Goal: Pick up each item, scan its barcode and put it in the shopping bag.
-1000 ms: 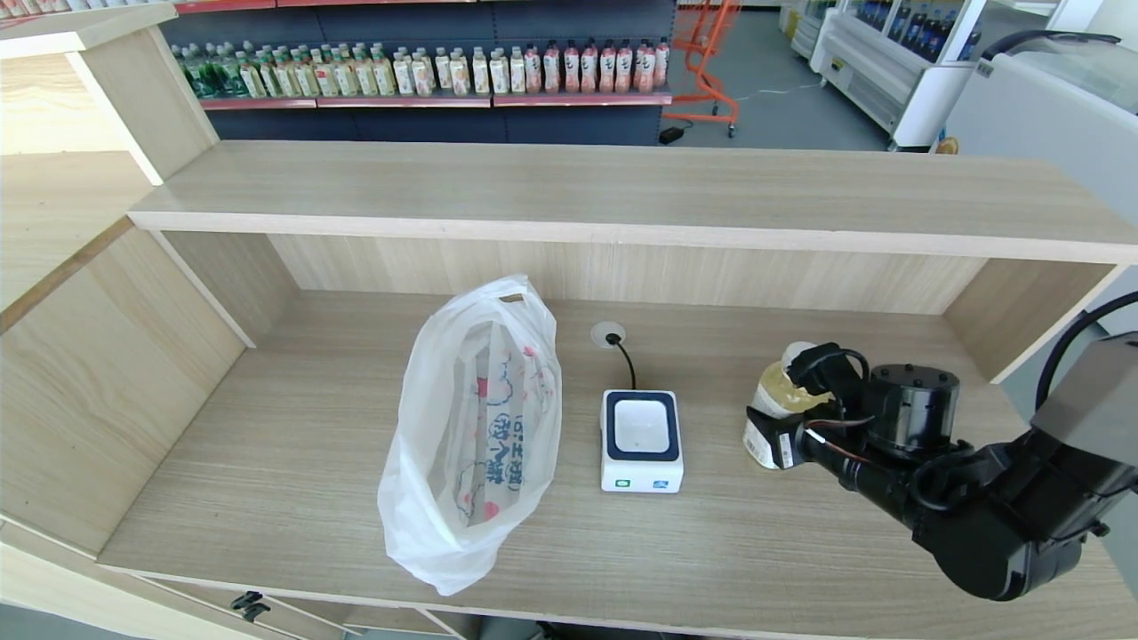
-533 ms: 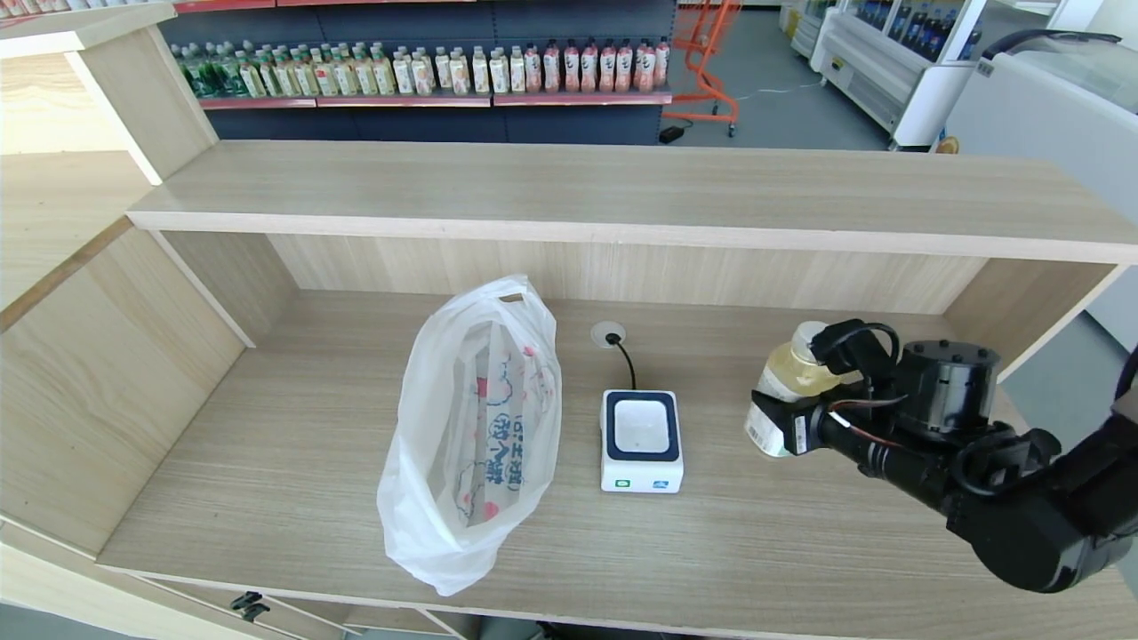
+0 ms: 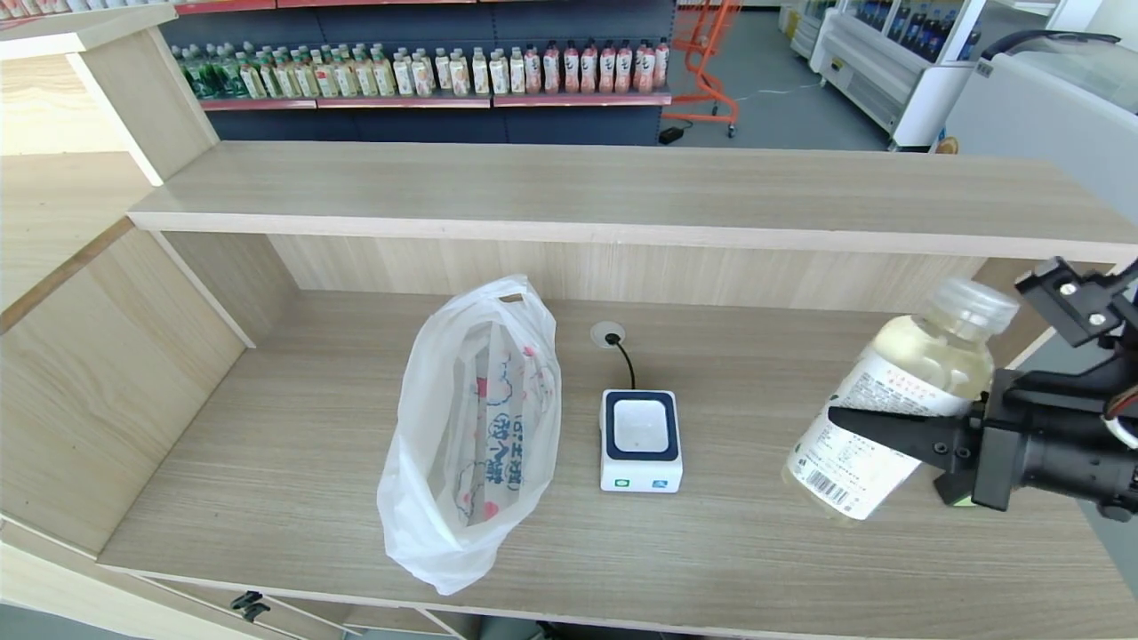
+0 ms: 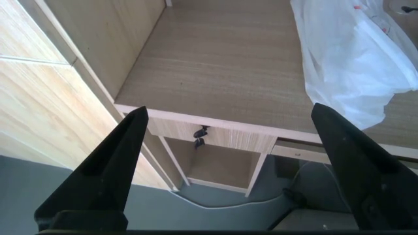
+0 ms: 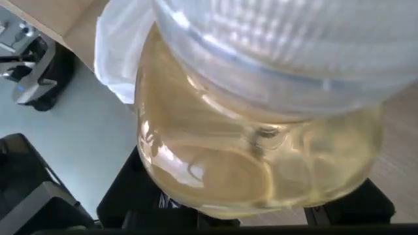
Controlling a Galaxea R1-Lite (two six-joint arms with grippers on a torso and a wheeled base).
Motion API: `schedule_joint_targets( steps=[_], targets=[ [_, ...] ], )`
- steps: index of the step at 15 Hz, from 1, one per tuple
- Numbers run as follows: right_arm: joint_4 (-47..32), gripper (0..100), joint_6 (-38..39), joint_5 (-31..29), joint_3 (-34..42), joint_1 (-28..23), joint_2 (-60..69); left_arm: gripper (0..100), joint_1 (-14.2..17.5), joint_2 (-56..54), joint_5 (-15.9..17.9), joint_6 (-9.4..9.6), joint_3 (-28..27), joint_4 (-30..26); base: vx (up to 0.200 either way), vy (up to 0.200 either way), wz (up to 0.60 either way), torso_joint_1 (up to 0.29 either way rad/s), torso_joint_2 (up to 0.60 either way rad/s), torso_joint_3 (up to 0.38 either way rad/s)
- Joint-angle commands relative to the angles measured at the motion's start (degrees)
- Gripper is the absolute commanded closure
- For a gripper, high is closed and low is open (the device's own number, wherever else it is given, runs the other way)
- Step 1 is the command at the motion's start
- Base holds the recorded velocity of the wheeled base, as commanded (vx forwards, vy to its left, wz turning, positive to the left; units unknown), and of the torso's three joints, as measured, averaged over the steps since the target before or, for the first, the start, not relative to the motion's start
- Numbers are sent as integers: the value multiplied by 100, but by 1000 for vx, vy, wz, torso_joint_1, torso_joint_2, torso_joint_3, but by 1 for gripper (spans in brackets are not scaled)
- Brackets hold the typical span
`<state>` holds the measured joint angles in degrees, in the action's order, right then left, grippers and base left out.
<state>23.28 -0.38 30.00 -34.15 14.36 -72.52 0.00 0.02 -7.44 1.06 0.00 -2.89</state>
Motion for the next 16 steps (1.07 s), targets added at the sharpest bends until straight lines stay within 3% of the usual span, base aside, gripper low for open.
schedule_joint_targets(
  steps=[1, 3, 9, 16],
  targets=[
    [-114, 100, 477, 436, -110, -109, 704, 0, 0, 6, -3, -1, 0, -1, 0, 0, 0, 0, 0, 0],
    [-96, 100, 1022, 1359, -294, -153, 362, 0, 0, 6, -3, -1, 0, -1, 0, 0, 0, 0, 0, 0],
    [89, 100, 1110, 2801, -356, 23, -298, 0, 0, -2, -3, -1, 0, -1, 0, 0, 0, 0, 0, 0],
    [89, 100, 1233, 3117, -461, 313, -333, 0, 0, -2, -3, -1, 0, -1, 0, 0, 0, 0, 0, 0]
  ],
)
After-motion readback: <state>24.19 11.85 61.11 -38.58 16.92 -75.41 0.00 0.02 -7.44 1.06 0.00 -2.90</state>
